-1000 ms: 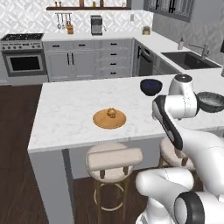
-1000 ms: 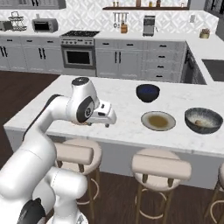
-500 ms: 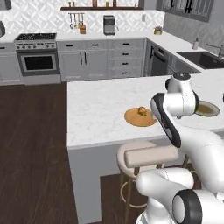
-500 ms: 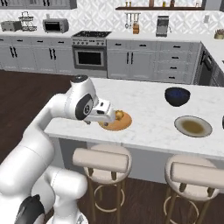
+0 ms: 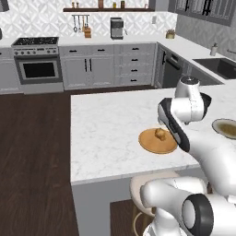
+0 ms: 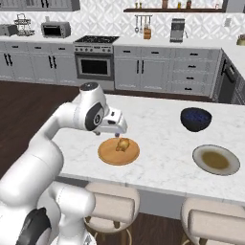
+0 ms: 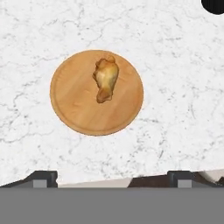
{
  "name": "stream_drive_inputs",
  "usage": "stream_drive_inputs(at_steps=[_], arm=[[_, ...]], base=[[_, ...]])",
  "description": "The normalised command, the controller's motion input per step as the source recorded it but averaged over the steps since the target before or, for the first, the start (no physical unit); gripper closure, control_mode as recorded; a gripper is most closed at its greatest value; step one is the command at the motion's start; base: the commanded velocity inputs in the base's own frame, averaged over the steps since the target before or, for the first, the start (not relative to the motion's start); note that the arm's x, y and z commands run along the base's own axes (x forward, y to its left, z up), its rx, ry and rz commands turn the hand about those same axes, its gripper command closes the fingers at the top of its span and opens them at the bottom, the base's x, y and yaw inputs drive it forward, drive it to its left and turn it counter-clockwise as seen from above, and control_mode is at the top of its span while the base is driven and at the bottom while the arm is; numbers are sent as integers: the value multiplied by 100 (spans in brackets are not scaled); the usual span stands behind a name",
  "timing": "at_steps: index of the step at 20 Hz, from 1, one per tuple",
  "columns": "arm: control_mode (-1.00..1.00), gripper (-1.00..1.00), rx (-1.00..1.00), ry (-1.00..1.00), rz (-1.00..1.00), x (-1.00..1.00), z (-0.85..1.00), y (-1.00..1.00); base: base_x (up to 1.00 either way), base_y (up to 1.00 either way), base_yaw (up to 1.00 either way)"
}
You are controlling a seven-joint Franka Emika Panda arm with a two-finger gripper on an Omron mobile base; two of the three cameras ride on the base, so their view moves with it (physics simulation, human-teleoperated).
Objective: Pick the chicken drumstick and sweet potato from their plates and place them in the bowl. Then put the bowl in the fridge.
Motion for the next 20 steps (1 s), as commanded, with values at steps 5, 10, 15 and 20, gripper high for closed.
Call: stream_drive_inputs(at_steps=[5, 10, 15, 20], arm=[[-100, -100, 0, 10, 6, 66, -37, 0], [-100, -100, 0, 2, 5, 53, -50, -4], [-100, -100, 0, 2, 3, 46, -49, -6], [-100, -100, 0, 2, 2, 48, -43, -16]], base=[[0, 0, 0], [0, 0, 0], [0, 0, 0], [0, 0, 0]])
